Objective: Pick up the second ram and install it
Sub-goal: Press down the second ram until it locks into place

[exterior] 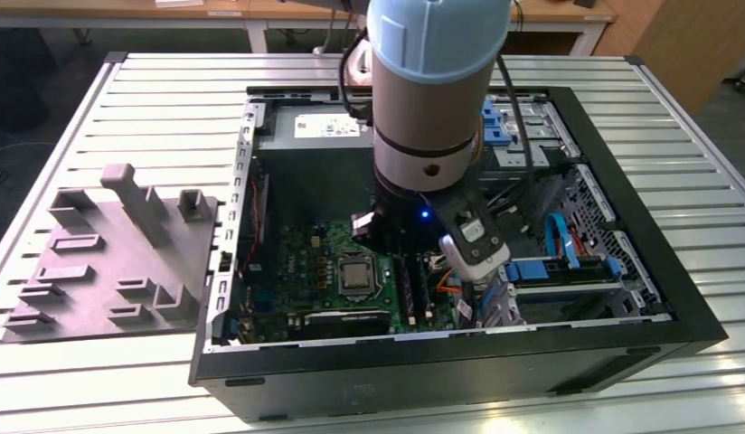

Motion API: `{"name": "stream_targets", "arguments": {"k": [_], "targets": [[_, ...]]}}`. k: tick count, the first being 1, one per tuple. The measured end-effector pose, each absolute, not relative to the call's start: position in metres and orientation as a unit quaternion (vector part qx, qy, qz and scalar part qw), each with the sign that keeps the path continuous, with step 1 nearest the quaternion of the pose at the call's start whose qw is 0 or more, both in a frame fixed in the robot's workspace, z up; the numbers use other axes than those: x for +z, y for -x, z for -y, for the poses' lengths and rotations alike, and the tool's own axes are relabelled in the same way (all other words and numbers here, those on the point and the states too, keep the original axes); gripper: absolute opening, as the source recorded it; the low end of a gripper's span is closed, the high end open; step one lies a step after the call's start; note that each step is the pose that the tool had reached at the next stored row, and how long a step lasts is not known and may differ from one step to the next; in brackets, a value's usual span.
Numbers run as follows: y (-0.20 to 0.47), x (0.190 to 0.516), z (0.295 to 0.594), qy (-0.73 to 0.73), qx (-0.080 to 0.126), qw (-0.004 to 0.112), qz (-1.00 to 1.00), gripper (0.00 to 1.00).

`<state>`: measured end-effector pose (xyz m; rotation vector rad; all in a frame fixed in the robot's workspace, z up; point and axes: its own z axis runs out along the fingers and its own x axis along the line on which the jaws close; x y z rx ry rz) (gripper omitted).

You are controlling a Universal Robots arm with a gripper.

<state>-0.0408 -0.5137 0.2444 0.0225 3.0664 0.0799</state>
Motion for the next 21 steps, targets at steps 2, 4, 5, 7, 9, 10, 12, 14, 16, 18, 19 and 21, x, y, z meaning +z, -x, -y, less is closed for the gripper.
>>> {"name": "stream_targets", "arguments": {"k": [2, 4, 5, 7, 9, 10, 12, 14, 16, 18, 19, 21], "targets": [[0.041, 0.244, 0.518, -0.007, 0.026, 0.037, -0.999, 0.10], [0.041, 0.244, 0.522, -0.007, 0.026, 0.037, -0.999, 0.10], [0.041, 0.244, 0.524, -0.007, 0.026, 0.037, -0.999, 0.10], [0.041, 0.244, 0.524, -0.008, 0.026, 0.037, -0.999, 0.10], [0.041, 0.244, 0.524, -0.008, 0.026, 0.037, -0.999, 0.10], [0.041, 0.244, 0.525, -0.008, 0.026, 0.037, -0.999, 0.10], [0.041, 0.243, 0.527, -0.007, 0.026, 0.037, -0.999, 0.10], [0.041, 0.241, 0.529, -0.008, 0.026, 0.037, -0.999, 0.10], [0.041, 0.238, 0.529, -0.008, 0.026, 0.037, -0.999, 0.10], [0.041, 0.235, 0.529, -0.008, 0.026, 0.037, -0.999, 0.10], [0.041, 0.234, 0.529, -0.008, 0.026, 0.037, -0.999, 0.10], [0.041, 0.234, 0.529, -0.008, 0.026, 0.037, -0.999, 0.10]]}}
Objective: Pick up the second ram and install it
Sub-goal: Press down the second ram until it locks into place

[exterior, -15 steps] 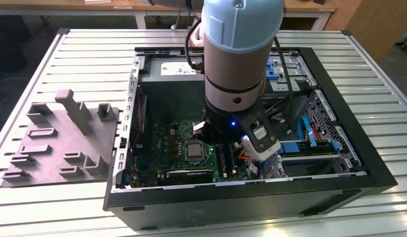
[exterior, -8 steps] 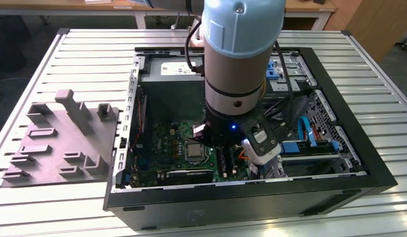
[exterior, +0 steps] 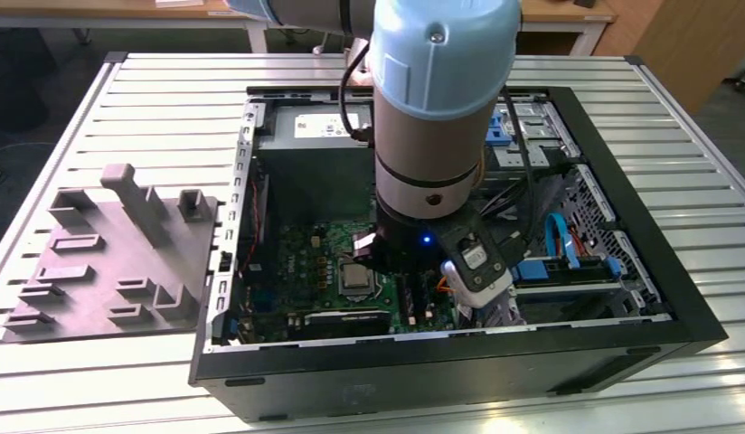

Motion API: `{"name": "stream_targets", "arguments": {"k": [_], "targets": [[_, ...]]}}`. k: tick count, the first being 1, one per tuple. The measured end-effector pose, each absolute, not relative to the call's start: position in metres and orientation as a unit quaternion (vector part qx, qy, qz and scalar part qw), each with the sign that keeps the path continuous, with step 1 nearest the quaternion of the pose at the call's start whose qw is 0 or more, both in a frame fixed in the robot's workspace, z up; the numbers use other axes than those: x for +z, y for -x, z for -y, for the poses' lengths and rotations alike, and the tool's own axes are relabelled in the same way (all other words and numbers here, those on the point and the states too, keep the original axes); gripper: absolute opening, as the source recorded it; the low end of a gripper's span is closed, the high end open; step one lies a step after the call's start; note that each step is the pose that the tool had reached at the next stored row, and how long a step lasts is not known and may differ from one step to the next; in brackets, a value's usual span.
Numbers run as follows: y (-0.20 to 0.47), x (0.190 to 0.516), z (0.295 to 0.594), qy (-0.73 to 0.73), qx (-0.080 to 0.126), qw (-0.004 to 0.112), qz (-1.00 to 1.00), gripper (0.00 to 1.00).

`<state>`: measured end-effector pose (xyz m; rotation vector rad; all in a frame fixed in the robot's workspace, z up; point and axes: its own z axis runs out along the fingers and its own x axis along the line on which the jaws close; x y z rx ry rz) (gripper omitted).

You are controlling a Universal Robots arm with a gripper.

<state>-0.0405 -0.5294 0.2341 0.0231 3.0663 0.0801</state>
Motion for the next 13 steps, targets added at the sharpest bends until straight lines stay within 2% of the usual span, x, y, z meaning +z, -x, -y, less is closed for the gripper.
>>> {"name": "stream_targets", "arguments": {"k": [13], "targets": [[0.0405, 0.2248, 0.5294, -0.008, 0.026, 0.037, -0.999, 0.10]]}}
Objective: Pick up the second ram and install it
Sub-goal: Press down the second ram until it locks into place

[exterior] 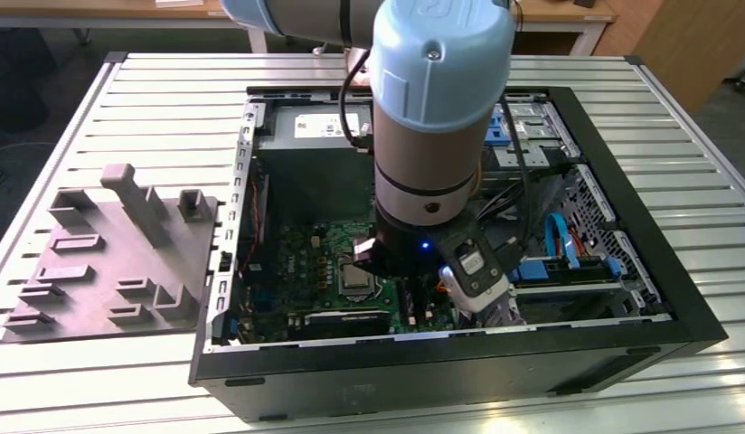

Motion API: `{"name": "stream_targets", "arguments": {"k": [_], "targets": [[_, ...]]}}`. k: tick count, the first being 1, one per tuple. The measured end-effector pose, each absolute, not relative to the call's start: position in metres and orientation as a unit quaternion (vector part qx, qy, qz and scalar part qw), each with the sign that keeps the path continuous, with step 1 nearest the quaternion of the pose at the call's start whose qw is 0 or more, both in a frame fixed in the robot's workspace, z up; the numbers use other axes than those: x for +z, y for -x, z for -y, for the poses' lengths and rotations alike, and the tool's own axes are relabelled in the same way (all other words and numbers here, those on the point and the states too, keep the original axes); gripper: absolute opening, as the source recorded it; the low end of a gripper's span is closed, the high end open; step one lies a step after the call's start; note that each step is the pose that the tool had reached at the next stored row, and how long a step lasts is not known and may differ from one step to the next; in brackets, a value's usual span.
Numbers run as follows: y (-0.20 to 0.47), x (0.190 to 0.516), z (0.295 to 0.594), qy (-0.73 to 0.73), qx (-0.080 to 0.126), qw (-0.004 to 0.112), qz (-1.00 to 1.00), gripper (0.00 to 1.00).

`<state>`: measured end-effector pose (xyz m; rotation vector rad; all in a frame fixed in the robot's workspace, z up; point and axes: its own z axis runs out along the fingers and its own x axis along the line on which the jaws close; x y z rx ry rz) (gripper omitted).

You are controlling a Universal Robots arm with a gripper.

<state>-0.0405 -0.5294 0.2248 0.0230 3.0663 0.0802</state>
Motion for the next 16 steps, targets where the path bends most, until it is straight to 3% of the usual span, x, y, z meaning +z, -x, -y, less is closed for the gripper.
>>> {"name": "stream_targets", "arguments": {"k": [16], "targets": [[0.0405, 0.2183, 0.5294, -0.008, 0.026, 0.037, -0.999, 0.10]]}}
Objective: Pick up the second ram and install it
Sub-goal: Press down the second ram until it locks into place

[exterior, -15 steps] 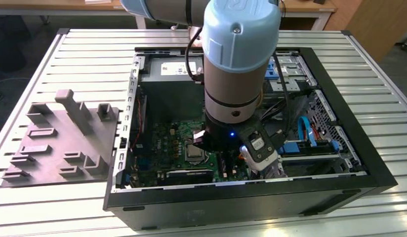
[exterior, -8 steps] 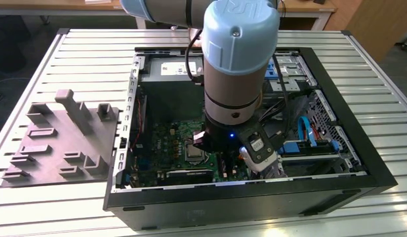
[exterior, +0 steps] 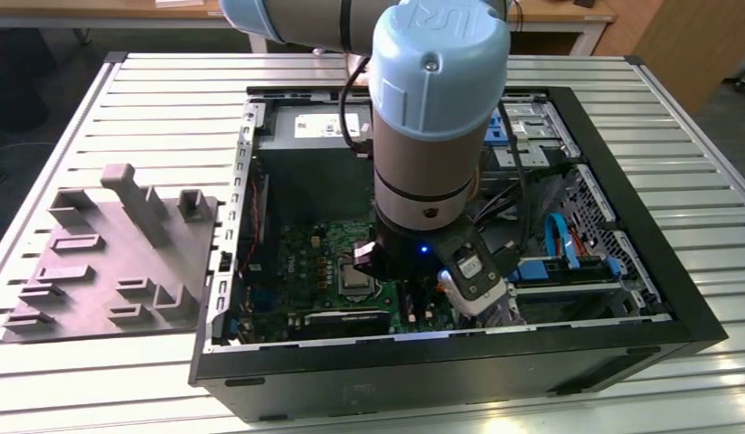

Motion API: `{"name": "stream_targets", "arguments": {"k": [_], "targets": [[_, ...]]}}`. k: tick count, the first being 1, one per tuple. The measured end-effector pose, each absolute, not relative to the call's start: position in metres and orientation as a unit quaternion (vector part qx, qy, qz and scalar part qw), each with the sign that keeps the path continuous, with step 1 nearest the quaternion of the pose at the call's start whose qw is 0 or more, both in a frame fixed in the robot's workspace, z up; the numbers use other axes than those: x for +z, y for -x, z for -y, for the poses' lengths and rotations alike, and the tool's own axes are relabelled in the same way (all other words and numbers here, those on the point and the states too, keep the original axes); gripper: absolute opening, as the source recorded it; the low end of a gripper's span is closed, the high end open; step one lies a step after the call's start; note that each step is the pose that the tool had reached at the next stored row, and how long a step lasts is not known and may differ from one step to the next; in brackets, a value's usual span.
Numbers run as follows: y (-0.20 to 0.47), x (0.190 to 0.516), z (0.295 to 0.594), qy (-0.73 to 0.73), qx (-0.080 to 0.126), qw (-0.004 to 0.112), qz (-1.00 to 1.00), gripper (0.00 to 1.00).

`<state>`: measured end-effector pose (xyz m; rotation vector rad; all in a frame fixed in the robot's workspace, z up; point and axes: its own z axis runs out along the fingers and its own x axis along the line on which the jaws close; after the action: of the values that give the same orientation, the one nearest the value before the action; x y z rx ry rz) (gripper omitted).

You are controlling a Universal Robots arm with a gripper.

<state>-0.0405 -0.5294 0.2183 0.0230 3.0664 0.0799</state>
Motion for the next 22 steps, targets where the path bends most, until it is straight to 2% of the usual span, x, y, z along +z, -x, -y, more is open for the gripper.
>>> {"name": "stream_targets", "arguments": {"k": [10, 17, 22], "targets": [[0.040, 0.219, 0.529, -0.008, 0.027, 0.037, -0.999, 0.10], [0.041, 0.250, 0.529, -0.008, 0.026, 0.037, -0.999, 0.10], [0.040, 0.251, 0.528, -0.008, 0.026, 0.037, -0.999, 0.10]]}}
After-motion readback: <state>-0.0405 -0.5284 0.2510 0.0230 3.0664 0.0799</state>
